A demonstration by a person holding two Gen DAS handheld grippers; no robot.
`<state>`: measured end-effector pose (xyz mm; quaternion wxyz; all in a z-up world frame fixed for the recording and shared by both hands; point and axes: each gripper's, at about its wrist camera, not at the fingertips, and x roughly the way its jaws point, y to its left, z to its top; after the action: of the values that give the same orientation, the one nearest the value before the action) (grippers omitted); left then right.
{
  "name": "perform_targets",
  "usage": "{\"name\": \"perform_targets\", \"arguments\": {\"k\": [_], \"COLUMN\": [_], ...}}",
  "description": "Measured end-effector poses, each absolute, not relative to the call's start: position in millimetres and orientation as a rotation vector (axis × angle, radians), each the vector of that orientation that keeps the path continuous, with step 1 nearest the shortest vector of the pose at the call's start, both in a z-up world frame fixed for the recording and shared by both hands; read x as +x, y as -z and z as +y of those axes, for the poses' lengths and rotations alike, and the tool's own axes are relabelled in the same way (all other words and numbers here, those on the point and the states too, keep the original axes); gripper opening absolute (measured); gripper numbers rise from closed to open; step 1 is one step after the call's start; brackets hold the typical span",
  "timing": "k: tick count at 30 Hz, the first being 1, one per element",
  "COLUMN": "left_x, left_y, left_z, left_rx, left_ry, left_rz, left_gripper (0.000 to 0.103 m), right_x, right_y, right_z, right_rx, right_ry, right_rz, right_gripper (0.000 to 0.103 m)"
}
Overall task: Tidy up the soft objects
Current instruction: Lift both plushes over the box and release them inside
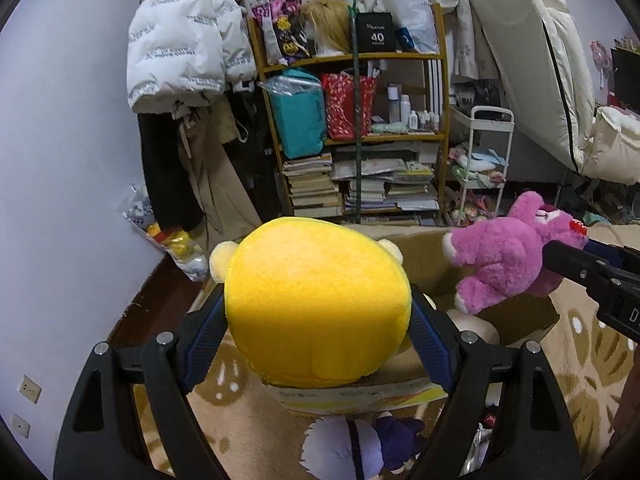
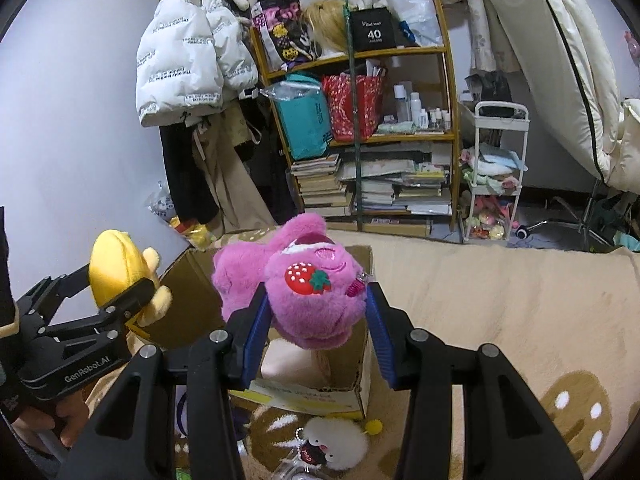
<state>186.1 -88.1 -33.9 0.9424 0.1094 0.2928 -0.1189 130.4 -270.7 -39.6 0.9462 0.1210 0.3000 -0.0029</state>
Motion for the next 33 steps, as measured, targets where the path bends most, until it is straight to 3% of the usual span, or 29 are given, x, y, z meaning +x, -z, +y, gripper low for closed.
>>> {"name": "perform_targets", "arguments": {"k": [11, 18, 23, 27, 31, 33], "left_x": [186, 191, 193, 196, 190, 186], "left_y": [47, 51, 54, 57, 52, 50], "left_z": [-96, -90, -89, -88, -84, -84], "left_rx": [0.234, 0.193, 0.217, 0.217, 0.23, 0.236], "left_ry": [0.276, 0.261, 0.248, 0.229, 0.22, 0.21], "left_rz": [0.637, 0.662, 0.674, 0.705, 0.699, 0.698], "left_gripper": [0.085, 0.094, 0.094, 0.095, 0.095, 0.095], "right_x": [135, 138, 139, 137, 132, 129], "right_y": [49, 60, 63, 64, 64, 62], "right_z": [-264, -264, -265, -270, -274, -272], "right_rx": [0.227, 0.233, 0.231, 0.239, 0.283, 0.281], "right_ry": [0.001, 0.0, 0.008, 0.027, 0.016, 0.011], "right_rz": [0.665, 0.715, 0.726, 0.729, 0.734, 0.736], "right_gripper": [0.05, 0.053, 0.053, 0.066, 0.07, 0.077]}}
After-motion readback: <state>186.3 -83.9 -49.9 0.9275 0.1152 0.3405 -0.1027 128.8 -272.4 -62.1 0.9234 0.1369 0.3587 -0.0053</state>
